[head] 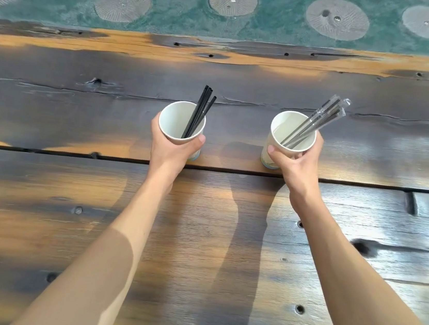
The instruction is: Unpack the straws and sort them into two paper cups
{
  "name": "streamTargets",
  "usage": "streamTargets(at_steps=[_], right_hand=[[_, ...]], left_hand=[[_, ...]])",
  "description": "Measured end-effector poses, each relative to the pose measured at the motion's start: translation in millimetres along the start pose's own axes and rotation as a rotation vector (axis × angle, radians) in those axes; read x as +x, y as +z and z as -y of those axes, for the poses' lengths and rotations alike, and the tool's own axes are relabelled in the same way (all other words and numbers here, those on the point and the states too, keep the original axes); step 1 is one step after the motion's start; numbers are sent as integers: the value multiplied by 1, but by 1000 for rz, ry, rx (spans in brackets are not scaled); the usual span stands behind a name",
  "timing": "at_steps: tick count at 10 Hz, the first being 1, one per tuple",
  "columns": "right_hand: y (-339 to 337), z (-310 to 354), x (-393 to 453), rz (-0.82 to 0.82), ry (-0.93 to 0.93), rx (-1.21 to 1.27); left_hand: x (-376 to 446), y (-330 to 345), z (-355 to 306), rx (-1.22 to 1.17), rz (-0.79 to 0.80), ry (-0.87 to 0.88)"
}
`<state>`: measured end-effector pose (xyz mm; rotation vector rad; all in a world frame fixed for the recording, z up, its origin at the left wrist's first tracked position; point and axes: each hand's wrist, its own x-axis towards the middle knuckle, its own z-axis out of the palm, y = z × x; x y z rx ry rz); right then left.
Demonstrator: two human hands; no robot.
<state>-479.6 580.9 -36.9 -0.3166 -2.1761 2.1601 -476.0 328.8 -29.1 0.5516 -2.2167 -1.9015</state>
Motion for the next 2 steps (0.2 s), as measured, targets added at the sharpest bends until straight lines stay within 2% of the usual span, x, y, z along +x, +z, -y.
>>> streamTargets(at_steps=[2], right_hand=[[-6, 2, -11, 35, 8, -10]], left_hand=[[-13, -7, -3, 9, 2, -81]])
